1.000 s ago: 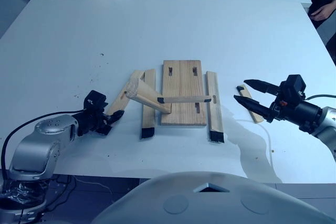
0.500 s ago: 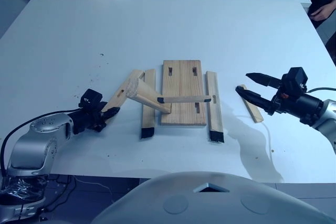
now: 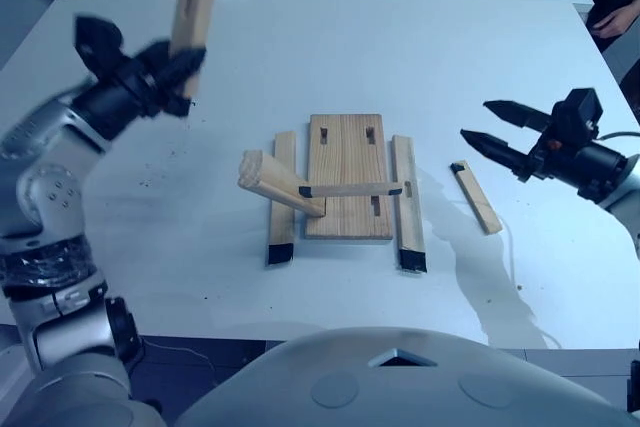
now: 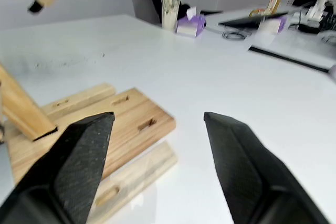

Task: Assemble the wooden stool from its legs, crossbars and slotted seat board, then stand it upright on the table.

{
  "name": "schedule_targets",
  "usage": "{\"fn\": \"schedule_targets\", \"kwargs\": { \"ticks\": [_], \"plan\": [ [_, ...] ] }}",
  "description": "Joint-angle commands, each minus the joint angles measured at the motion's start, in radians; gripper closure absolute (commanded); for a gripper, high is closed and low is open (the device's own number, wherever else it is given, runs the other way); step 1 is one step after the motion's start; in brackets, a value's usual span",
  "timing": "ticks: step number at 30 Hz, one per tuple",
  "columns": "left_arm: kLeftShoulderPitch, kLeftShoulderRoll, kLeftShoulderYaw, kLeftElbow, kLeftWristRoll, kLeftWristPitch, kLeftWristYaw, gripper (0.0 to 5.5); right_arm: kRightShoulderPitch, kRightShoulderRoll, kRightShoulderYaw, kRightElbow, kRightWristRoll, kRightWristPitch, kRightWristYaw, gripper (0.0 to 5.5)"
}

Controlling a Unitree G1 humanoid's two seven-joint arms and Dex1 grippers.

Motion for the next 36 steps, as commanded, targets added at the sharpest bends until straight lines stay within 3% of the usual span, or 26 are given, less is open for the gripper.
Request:
{"fn": "schedule_targets", "kwargs": {
  "ticks": [1, 4, 7, 10, 30, 36],
  "plan": [
    [-0.148, 0.002, -0.035, -0.092, -0.155, 0.047, -0.064, 3.49, -0.191, 0.027, -0.001, 0.007, 0.121, 0.054, -0.014, 2.35],
    [-0.222, 0.000, -0.098, -0.173, -0.283, 0.100, -0.118, 3.49, -0.356, 0.061, 0.012, 0.009, 0.289, 0.137, -0.023, 2.35],
    [-0.250, 0.012, -0.130, -0.225, -0.433, 0.163, -0.186, 3.49, -0.482, 0.072, 0.008, 0.023, 0.498, 0.228, -0.001, 1.92],
    [-0.241, 0.025, -0.154, -0.242, -0.494, 0.193, -0.216, 3.49, -0.576, 0.072, 0.034, 0.065, 0.556, 0.278, -0.008, 1.47],
    [-0.189, 0.027, -0.274, -0.255, -0.409, 0.148, -0.263, 3.49, -0.675, 0.114, 0.161, 0.045, 0.555, 0.323, 0.027, 1.47],
    [-0.157, 0.047, -0.283, -0.263, -0.390, 0.144, -0.299, 3.49, -0.689, 0.116, 0.166, 0.042, 0.551, 0.326, 0.037, 2.33]
  ]
}}
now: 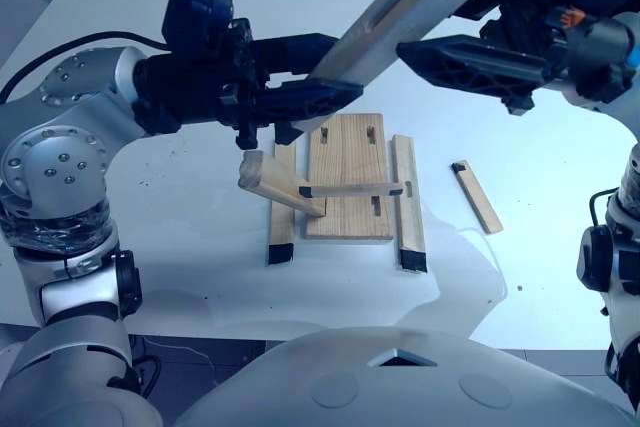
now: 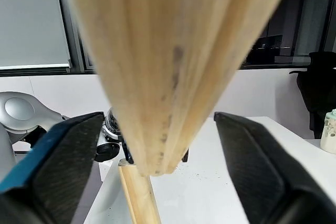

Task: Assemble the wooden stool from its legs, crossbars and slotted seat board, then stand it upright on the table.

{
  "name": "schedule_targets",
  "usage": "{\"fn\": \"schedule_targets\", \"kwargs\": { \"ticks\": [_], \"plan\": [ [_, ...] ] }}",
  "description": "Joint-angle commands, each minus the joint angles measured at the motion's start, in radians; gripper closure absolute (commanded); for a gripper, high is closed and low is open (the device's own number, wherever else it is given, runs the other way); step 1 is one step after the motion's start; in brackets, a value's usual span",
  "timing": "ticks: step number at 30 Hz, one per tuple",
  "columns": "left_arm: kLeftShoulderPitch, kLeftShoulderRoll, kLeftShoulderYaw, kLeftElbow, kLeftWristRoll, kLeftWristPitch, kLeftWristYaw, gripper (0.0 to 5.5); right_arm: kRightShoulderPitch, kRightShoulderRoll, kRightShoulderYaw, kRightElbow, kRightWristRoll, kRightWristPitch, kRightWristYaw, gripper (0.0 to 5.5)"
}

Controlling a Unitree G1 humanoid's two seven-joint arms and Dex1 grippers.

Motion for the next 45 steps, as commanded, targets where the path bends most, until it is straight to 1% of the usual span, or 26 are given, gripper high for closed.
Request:
{"fn": "schedule_targets", "kwargs": {
  "ticks": [1, 7, 17, 19, 20, 23, 28, 30, 32, 35, 38, 40, 42, 45],
  "plan": [
    [0.030, 0.029, -0.007, -0.011, 0.021, -0.011, -0.035, 3.49, -0.030, 0.000, 0.008, -0.009, -0.006, 0.009, 0.011, 2.51],
    [0.062, 0.043, -0.012, -0.016, 0.045, -0.019, -0.071, 3.49, -0.044, -0.005, 0.006, -0.008, 0.005, 0.017, 0.021, 3.43],
    [0.043, 0.044, -0.018, 0.022, 0.025, -0.003, -0.085, 3.49, -0.009, -0.021, 0.026, -0.032, -0.044, 0.009, 0.062, 3.48],
    [0.034, 0.040, -0.021, 0.031, 0.029, 0.007, -0.061, 3.49, -0.004, -0.020, 0.031, -0.033, -0.064, -0.001, 0.068, 3.48],
    [0.034, 0.044, -0.022, 0.029, 0.024, 0.011, -0.068, 3.12, -0.004, -0.017, 0.033, -0.032, -0.075, -0.008, 0.066, 3.48],
    [0.026, 0.032, -0.019, 0.030, 0.023, 0.008, -0.053, 2.69, -0.011, 0.001, 0.028, -0.020, -0.105, -0.033, 0.048, 3.48],
    [-0.029, 0.002, -0.013, 0.110, 0.070, -0.019, 0.015, 1.94, -0.026, 0.017, 0.010, 0.010, -0.171, -0.078, 0.018, 3.48],
    [-0.048, -0.002, -0.003, 0.136, 0.090, -0.036, 0.025, 1.86, -0.020, -0.011, 0.026, 0.014, -0.257, -0.125, 0.031, 3.48],
    [-0.065, 0.005, 0.008, 0.177, 0.138, -0.068, 0.042, 1.86, 0.006, -0.064, 0.058, 0.016, -0.379, -0.194, 0.072, 3.48],
    [-0.058, 0.046, 0.028, 0.271, 0.266, -0.153, 0.054, 1.86, 0.097, -0.162, 0.074, 0.015, -0.510, -0.279, 0.166, 3.49],
    [0.015, 0.105, 0.021, 0.358, 0.412, -0.257, 0.023, 1.86, 0.202, -0.231, 0.057, 0.020, -0.579, -0.337, 0.240, 3.49],
    [0.135, 0.159, -0.011, 0.377, 0.532, -0.368, -0.040, 1.86, 0.300, -0.273, 0.035, 0.012, -0.606, -0.369, 0.289, 3.49],
    [0.259, 0.196, -0.042, 0.361, 0.619, -0.462, -0.100, 1.86, 0.380, -0.297, 0.018, 0.006, -0.622, -0.395, 0.325, 3.49],
    [0.434, 0.224, -0.069, 0.297, 0.684, -0.550, -0.182, 1.86, 0.438, -0.294, 0.013, -0.016, -0.621, -0.404, 0.342, 3.49]
  ]
}}
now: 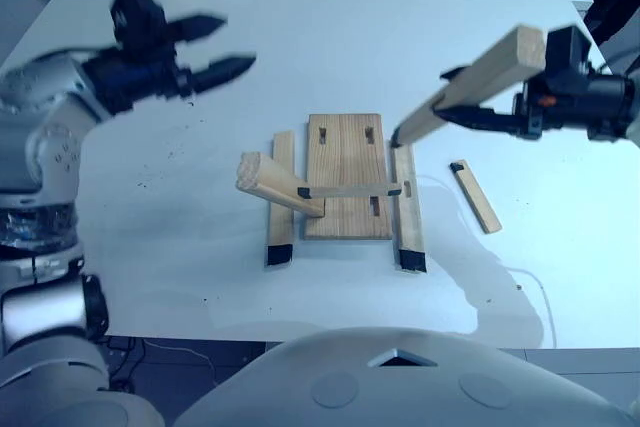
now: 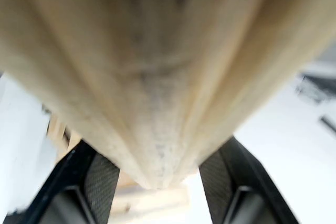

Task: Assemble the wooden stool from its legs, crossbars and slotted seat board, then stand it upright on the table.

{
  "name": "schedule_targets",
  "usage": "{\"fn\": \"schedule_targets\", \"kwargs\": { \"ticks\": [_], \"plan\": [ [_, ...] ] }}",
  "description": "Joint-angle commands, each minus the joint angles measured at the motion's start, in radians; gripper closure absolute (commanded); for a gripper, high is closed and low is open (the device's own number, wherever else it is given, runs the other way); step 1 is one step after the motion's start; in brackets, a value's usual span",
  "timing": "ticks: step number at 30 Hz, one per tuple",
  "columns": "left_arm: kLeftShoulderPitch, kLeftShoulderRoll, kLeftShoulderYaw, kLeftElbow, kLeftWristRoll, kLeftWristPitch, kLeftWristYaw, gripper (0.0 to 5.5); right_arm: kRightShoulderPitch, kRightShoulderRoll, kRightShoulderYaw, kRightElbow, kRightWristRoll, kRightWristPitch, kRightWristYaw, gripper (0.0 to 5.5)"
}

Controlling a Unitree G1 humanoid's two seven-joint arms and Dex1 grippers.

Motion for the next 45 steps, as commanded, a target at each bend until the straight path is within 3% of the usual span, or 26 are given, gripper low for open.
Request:
{"fn": "schedule_targets", "kwargs": {
  "ticks": [1, 8, 28, 45],
  "plan": [
    [0.190, 0.046, -0.040, -0.087, 0.072, -0.099, -0.104, 1.86, 0.057, -0.008, -0.014, -0.040, 0.000, -0.020, 0.018, 3.49],
    [0.270, 0.045, -0.062, -0.140, 0.096, -0.132, -0.166, 1.86, 0.123, 0.025, 0.007, -0.106, 0.018, -0.009, 0.005, 3.49],
    [0.194, 0.071, -0.085, -0.094, 0.114, -0.138, -0.272, 1.86, 0.268, 0.092, 0.038, -0.185, 0.027, -0.013, -0.046, 3.49],
    [0.160, 0.071, -0.106, -0.081, 0.131, -0.142, -0.324, 1.86, 0.293, 0.040, 0.112, -0.077, -0.041, -0.133, 0.021, 3.49]
  ]
}}
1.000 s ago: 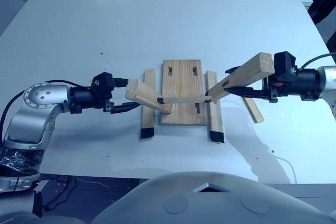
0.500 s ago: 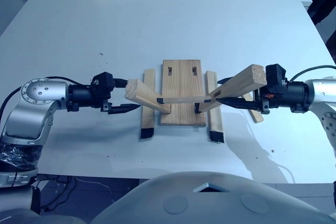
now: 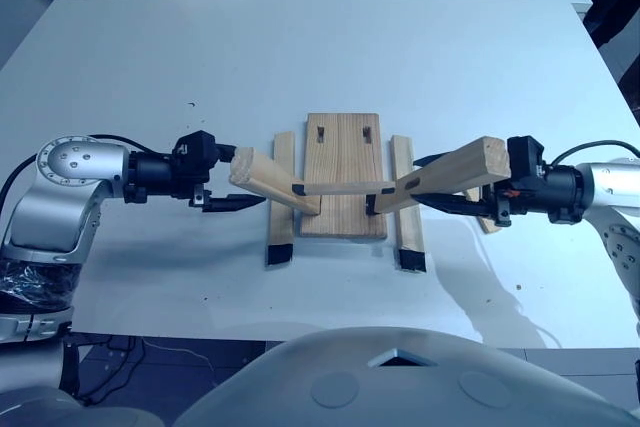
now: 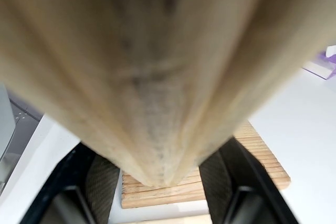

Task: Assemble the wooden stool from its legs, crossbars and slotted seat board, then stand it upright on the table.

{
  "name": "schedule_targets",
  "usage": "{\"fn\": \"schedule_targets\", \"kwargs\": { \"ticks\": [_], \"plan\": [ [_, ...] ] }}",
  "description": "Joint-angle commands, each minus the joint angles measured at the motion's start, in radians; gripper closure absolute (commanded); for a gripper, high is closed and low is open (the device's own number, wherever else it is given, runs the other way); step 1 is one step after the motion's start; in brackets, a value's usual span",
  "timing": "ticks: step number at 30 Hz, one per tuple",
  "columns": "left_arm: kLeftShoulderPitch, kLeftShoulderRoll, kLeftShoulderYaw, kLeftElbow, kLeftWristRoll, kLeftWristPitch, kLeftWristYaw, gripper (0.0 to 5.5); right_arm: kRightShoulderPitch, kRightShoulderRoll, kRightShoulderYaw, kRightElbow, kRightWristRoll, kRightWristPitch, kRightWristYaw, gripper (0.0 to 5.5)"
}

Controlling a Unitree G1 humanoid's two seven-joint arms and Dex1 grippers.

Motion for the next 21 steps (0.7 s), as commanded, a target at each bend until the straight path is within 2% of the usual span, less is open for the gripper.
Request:
{"fn": "schedule_targets", "kwargs": {
  "ticks": [1, 13, 21],
  "plan": [
    [0.008, 0.014, -0.010, -0.013, 0.011, -0.010, -0.010, 1.86, 0.006, -0.045, 0.043, 0.064, -0.067, 0.017, 0.042, 3.49],
    [-0.004, 0.015, -0.028, -0.005, 0.011, -0.023, -0.032, 1.86, -0.077, -0.027, 0.111, 0.246, -0.127, -0.068, 0.087, 3.49],
    [-0.013, 0.002, -0.039, -0.005, 0.017, -0.026, -0.027, 1.86, -0.081, -0.077, 0.139, 0.264, -0.122, -0.074, 0.150, 3.49]
  ]
}}
